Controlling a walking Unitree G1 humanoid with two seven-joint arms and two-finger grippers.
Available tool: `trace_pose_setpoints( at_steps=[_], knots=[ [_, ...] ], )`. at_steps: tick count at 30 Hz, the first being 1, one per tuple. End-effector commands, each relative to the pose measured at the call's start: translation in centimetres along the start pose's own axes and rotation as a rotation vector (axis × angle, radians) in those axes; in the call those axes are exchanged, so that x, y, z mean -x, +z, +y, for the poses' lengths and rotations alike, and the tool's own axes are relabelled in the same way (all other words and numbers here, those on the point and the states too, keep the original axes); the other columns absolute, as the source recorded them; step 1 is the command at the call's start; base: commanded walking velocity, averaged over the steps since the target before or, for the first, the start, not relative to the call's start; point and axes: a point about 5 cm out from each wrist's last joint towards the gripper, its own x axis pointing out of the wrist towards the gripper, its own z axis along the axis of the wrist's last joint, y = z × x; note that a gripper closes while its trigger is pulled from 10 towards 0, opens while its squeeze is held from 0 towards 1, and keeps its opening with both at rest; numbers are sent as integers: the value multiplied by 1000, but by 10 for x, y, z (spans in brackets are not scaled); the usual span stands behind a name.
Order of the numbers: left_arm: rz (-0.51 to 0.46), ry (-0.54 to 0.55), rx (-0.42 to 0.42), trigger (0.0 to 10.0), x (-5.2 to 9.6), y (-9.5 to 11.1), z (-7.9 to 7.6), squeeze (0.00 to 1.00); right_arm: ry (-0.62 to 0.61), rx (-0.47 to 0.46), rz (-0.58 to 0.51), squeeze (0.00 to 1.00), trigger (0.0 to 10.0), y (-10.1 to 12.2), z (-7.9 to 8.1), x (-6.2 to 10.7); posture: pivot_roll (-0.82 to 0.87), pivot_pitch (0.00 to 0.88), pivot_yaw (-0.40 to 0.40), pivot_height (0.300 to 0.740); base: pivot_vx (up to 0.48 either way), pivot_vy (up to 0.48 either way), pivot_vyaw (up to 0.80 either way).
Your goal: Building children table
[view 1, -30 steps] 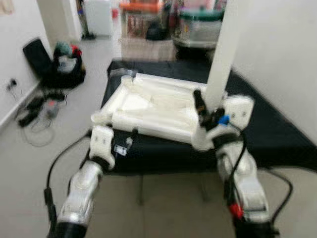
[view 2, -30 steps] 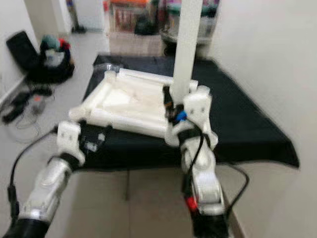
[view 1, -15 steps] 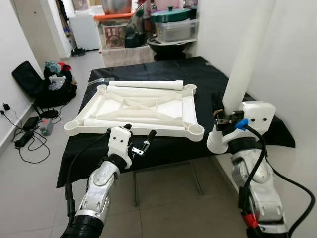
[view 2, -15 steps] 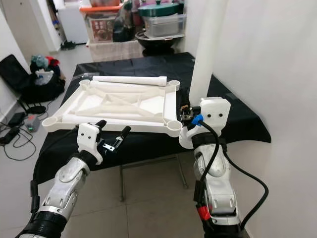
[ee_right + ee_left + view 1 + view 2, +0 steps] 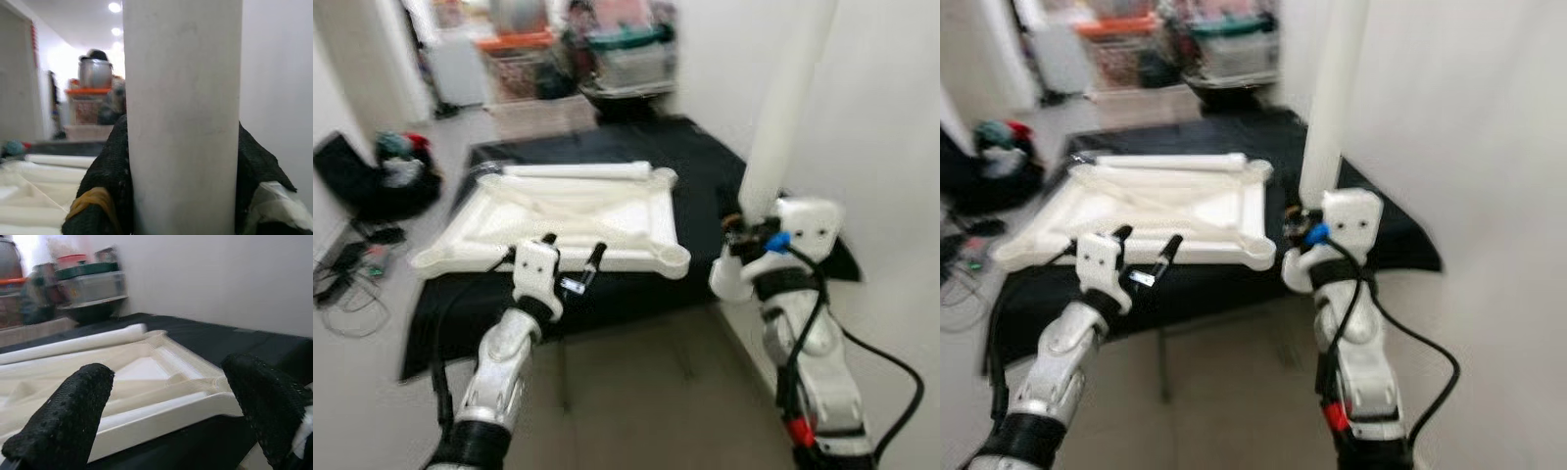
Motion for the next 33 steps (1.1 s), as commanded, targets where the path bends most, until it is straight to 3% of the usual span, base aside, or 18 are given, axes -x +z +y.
trace_pose_setpoints(
  at_steps=[1, 18, 24, 26, 30, 31, 33],
  knots=[
    [11, 48, -18, 10000, 6, -3, 14, 0, 48, -24, -15, 0, 10000, 3, 14, -3, -34, 0, -7, 740, 371, 0, 0],
    [3, 23, -18, 10000, 6, 0, 14, 0, 63, -53, -20, 0, 10000, 2, 17, -10, -8, 0, -20, 740, 334, 0, 0],
    [2, -196, -35, 10000, 13, 8, 12, 0, 157, -150, -64, 0, 10000, 20, 20, -37, 13, 0, -38, 740, 42, 0, 0],
    [0, -219, -34, 10000, 14, 9, 10, 0, 166, -163, -68, 0, 10000, 22, 21, -39, 13, 0, -38, 740, 0, 0, 0],
    [-20, -402, -67, 10000, 16, 20, 1, 0, 294, -308, -85, 0, 10000, 34, 47, -49, 23, 0, -46, 740, 0, 0, 0],
    [-20, -402, -67, 10000, 16, 20, 1, 0, 294, -308, -85, 0, 10000, 34, 47, -49, 23, 0, -46, 740, 0, 0, 0],
    [-19, -471, -77, 10000, 14, 23, -3, 0, 357, -340, -71, 0, 10000, 32, 64, -46, 24, 0, -47, 740, 0, 0, 0]
  ],
)
